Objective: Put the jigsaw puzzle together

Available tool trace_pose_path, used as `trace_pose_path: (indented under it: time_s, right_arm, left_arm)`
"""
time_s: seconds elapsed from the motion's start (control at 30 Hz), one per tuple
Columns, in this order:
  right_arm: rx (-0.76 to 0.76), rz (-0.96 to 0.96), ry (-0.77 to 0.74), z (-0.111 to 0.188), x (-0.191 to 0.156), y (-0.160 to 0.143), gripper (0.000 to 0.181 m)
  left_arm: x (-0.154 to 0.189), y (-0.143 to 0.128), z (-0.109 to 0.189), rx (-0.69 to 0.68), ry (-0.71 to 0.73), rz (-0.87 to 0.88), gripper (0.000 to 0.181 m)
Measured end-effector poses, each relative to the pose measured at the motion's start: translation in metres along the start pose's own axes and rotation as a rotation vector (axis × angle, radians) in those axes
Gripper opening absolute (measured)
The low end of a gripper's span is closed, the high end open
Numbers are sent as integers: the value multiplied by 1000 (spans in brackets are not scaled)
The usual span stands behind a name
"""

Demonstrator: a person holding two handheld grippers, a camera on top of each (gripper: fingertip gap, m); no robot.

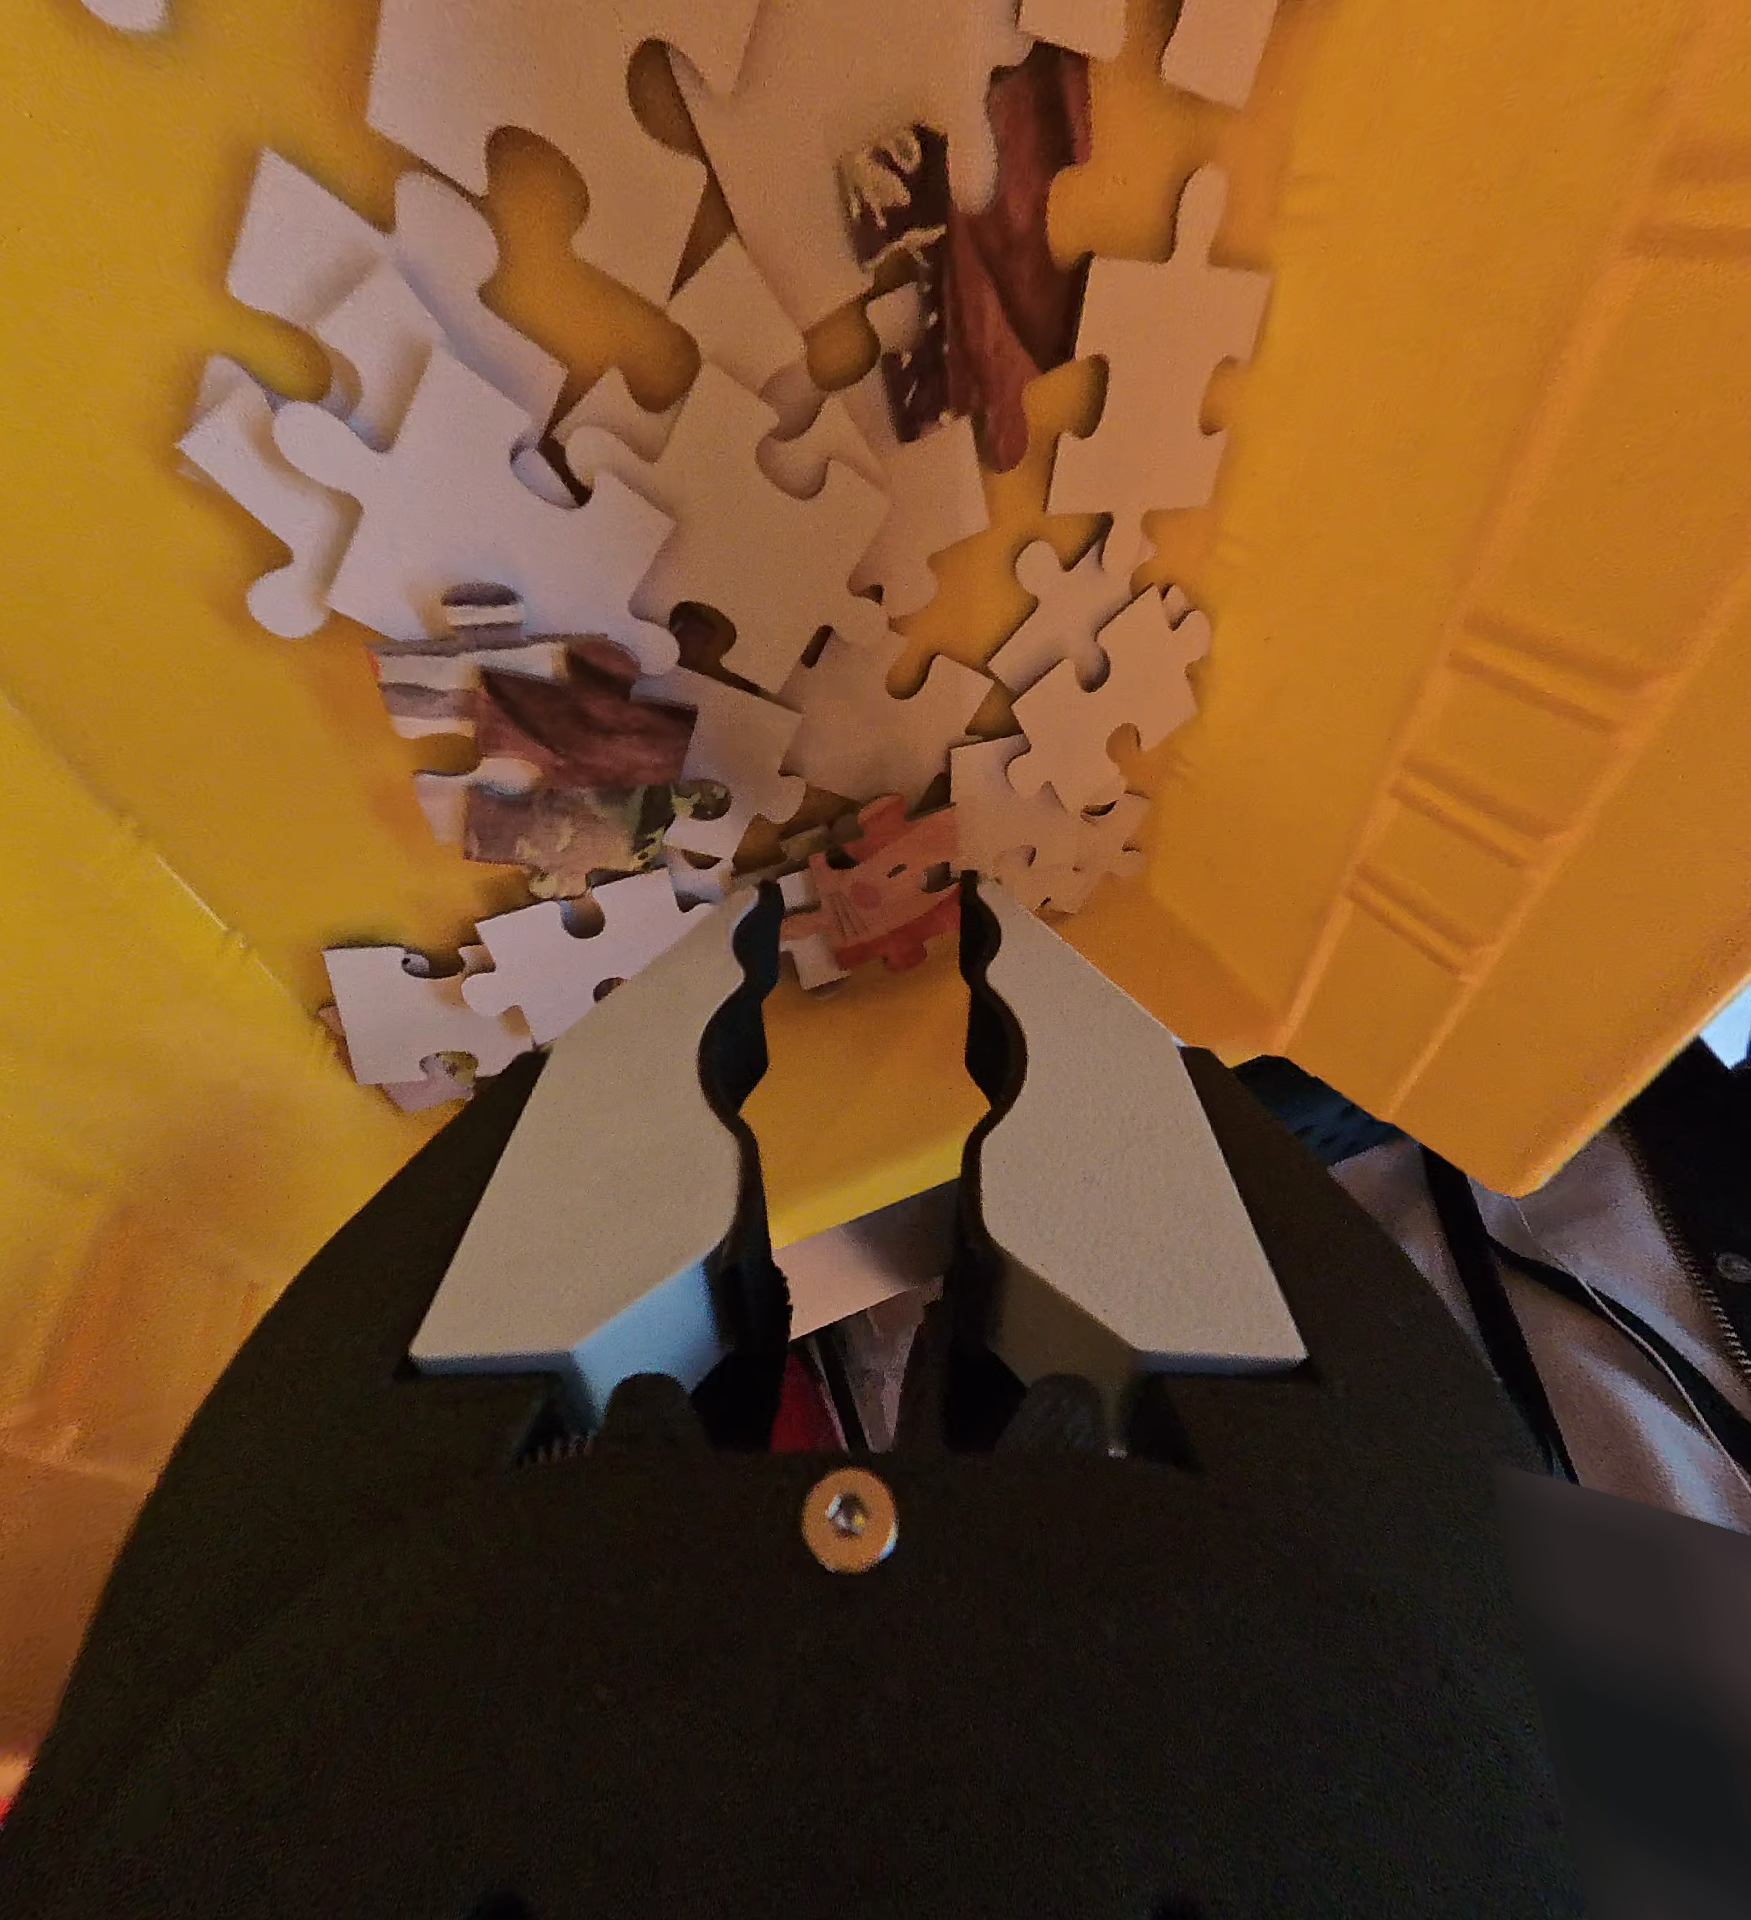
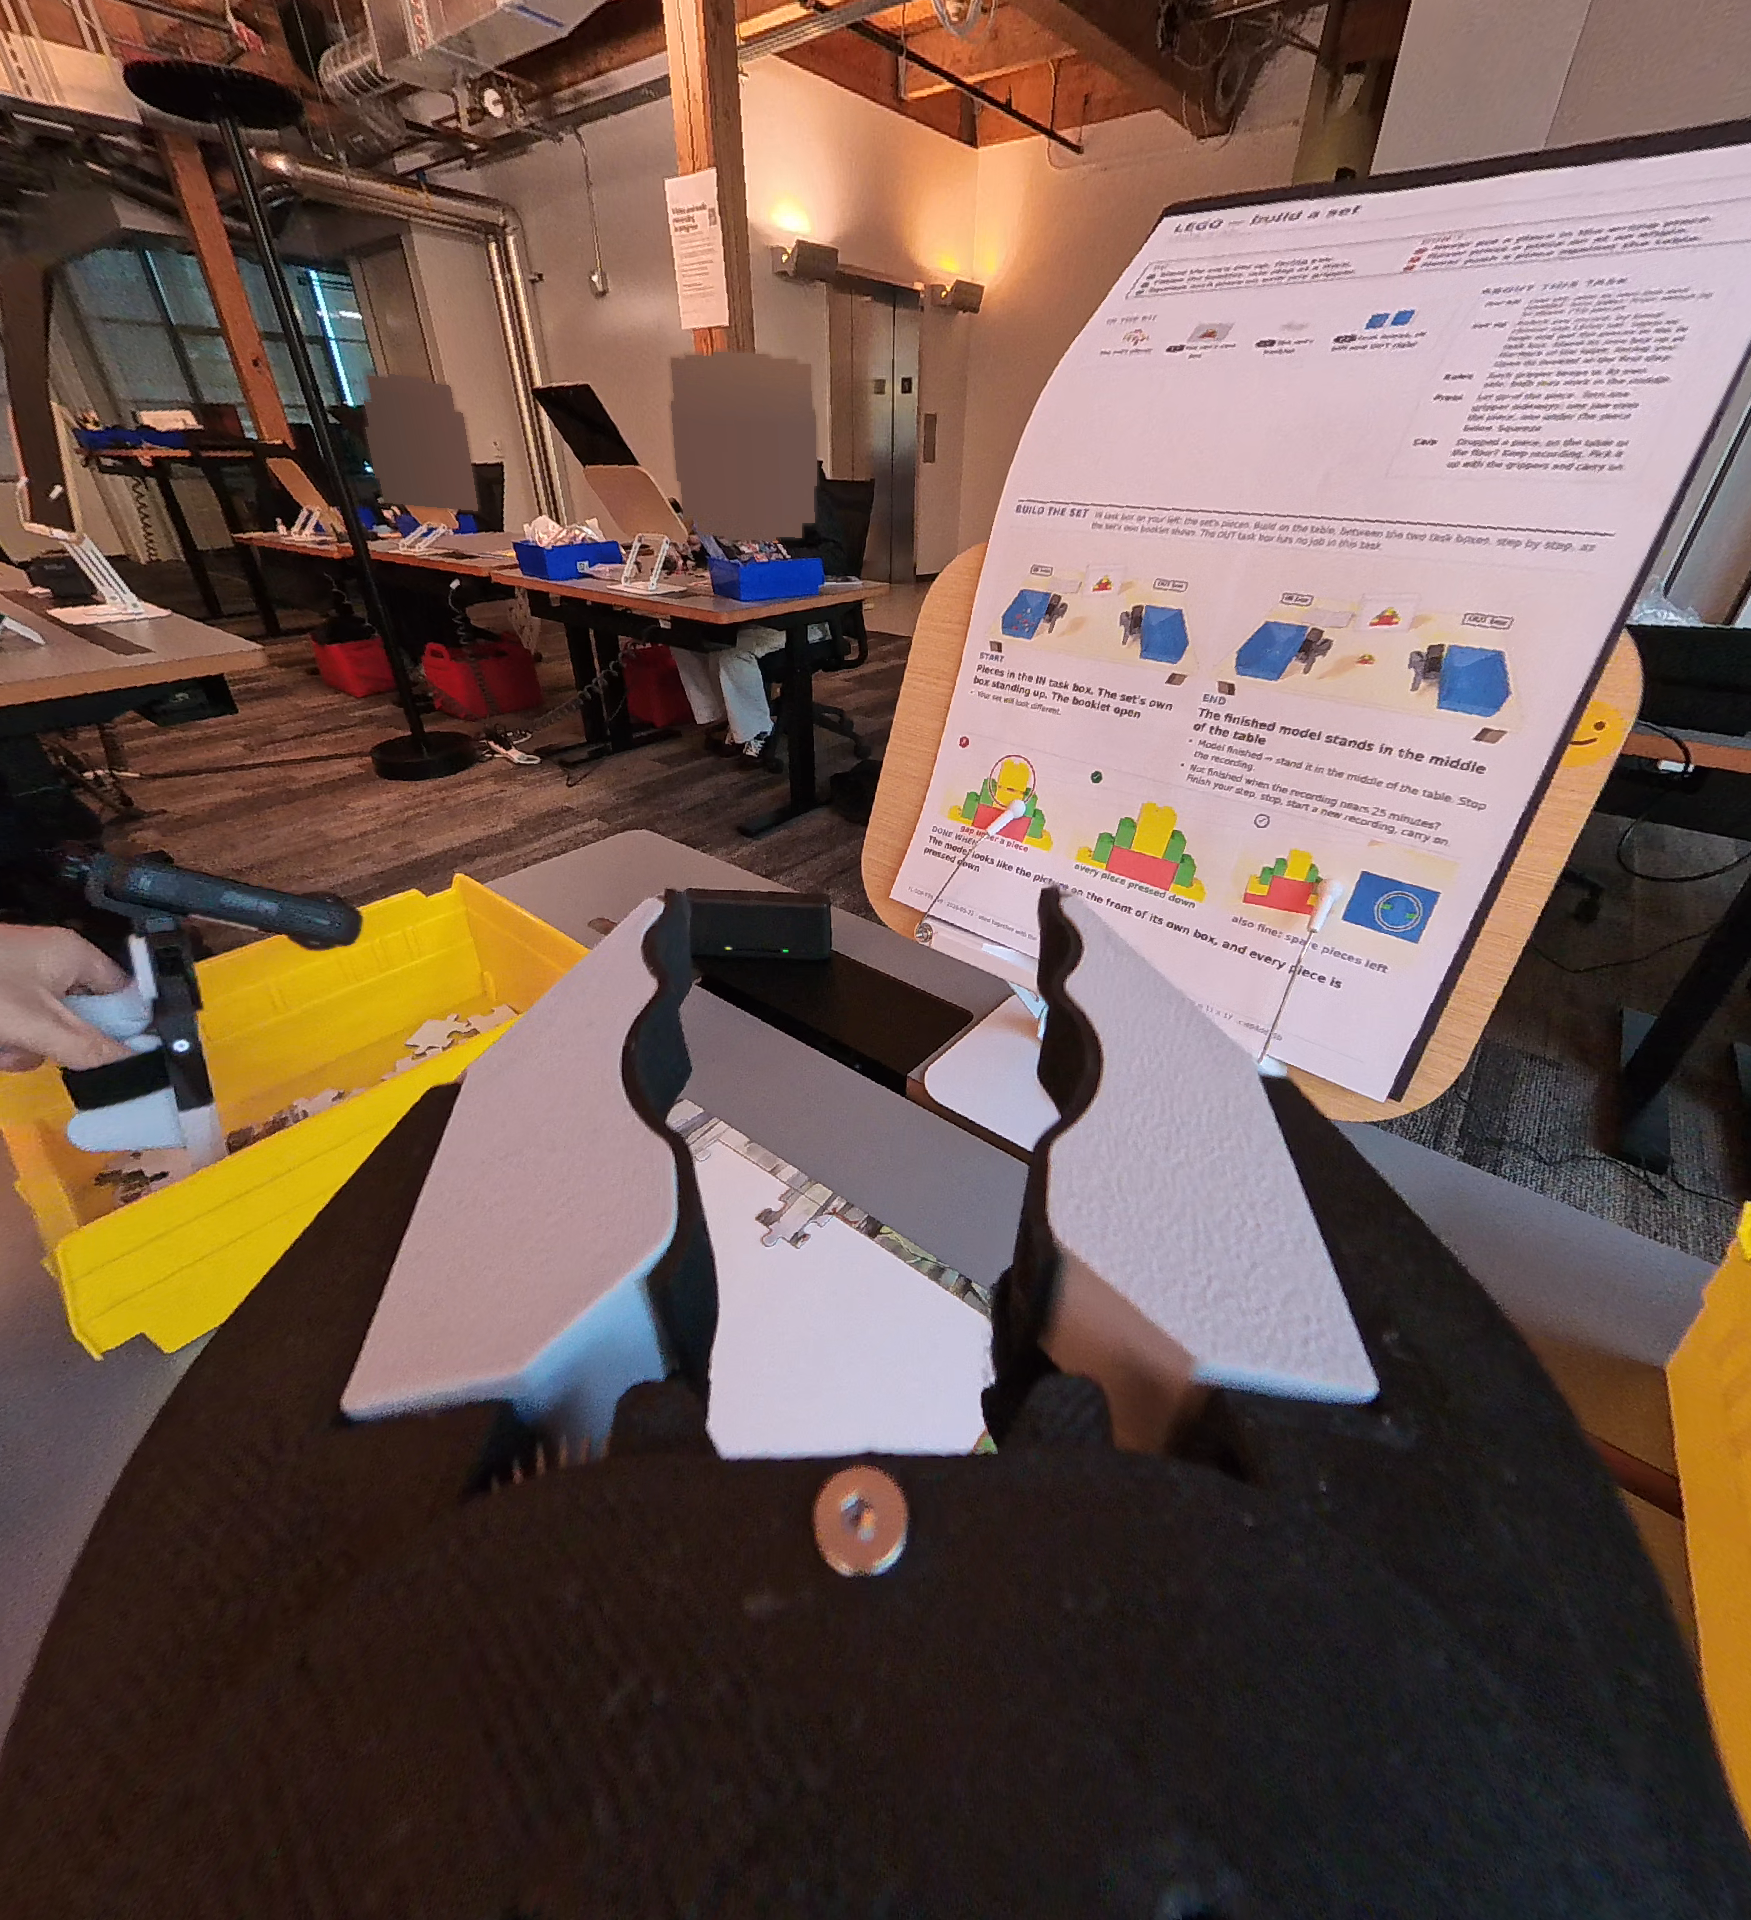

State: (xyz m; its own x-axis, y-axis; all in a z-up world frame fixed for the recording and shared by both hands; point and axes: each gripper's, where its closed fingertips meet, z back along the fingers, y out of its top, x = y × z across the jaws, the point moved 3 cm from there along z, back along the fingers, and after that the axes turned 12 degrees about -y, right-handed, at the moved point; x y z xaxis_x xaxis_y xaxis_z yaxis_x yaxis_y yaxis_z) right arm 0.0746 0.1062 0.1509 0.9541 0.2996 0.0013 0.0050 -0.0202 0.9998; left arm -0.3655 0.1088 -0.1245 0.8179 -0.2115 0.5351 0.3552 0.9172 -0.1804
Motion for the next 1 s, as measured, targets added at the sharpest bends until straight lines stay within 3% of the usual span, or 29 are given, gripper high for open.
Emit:
trace_pose_path:
  time_s: [0.47, 0.73, 1.0]
  right_arm:
    - [-6, 1, -1, -1, 1, -1, 67]
    - [-14, 3, 4, -3, 0, -4, 67]
    - [-22, 11, 10, -4, -2, -6, 67]
  left_arm:
    - [13, -2, -16, -110, -32, -63, 17]
    - [25, 5, -18, -103, -150, -224, 18]
    - [22, 8, -19, -96, -207, -244, 19]
